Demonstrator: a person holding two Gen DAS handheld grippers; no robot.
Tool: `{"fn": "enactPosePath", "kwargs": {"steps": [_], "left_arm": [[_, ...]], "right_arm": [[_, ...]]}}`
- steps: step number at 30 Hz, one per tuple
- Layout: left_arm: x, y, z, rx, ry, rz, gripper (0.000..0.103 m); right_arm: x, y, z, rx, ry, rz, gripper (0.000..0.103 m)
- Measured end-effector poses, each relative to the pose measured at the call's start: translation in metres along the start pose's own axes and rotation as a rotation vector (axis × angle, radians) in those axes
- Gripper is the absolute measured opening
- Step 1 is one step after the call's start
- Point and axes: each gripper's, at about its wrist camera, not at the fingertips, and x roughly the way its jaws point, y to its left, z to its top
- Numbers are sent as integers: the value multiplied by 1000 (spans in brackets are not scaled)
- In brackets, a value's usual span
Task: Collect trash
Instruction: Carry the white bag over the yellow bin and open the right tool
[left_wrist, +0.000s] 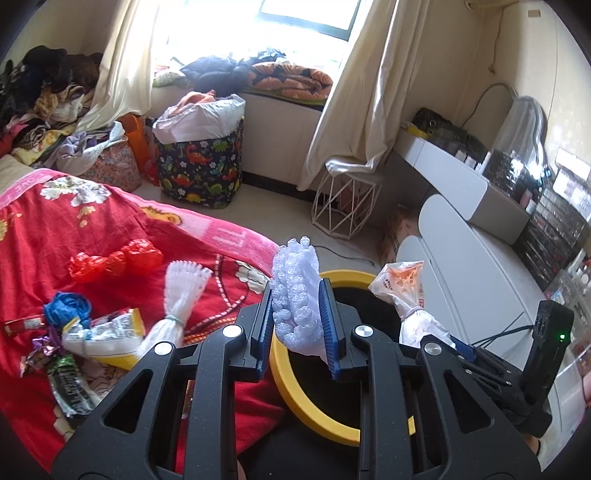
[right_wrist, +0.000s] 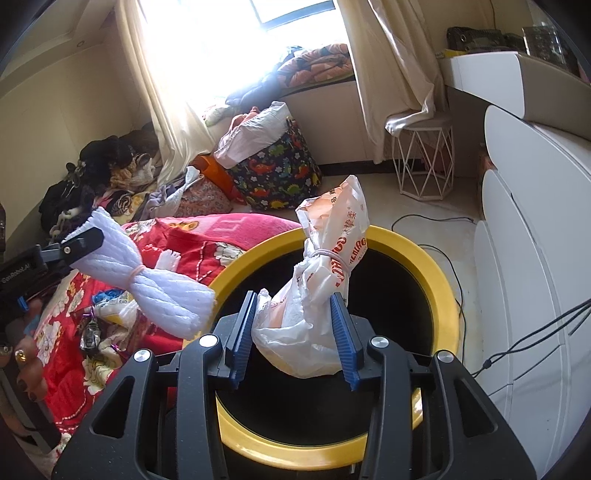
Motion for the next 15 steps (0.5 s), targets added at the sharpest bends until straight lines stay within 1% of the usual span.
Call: {"fn": "enactPosePath", "kwargs": {"steps": [3,4,5,6,7,8,9,12,15], "left_arm": [[13,-11,-2,26,22,-2,19],[15,-13,-2,28,25,0,21],[18,-14,-3,29,31,0,33],[21,-15,-4,24,38,-7,48],[22,-14,-4,16,40,-13,55],[21,-14,-4,5,33,-20,69],[19,-12,-5,-2,21,-23,78],[12,-7,-7,-7,-2,1,88],[6,-1,-6,-19,-21,26,91]], "right_arm": [[0,-8,-2,14,-2,-8,46],[2,-9,-1,22,-1,-10,55],[1,-11,-2,30,-1,-12,65],[1,-14,-3,42,-5,-19,69],[0,-17,-3,52,-8,-25,74],[-1,-19,-3,58,-8,-28,77],[-1,-20,-3,63,-10,-28,77],[-2,-21,-3,65,-18,-35,79],[-4,-15,-2,56,-32,-20,81]]}}
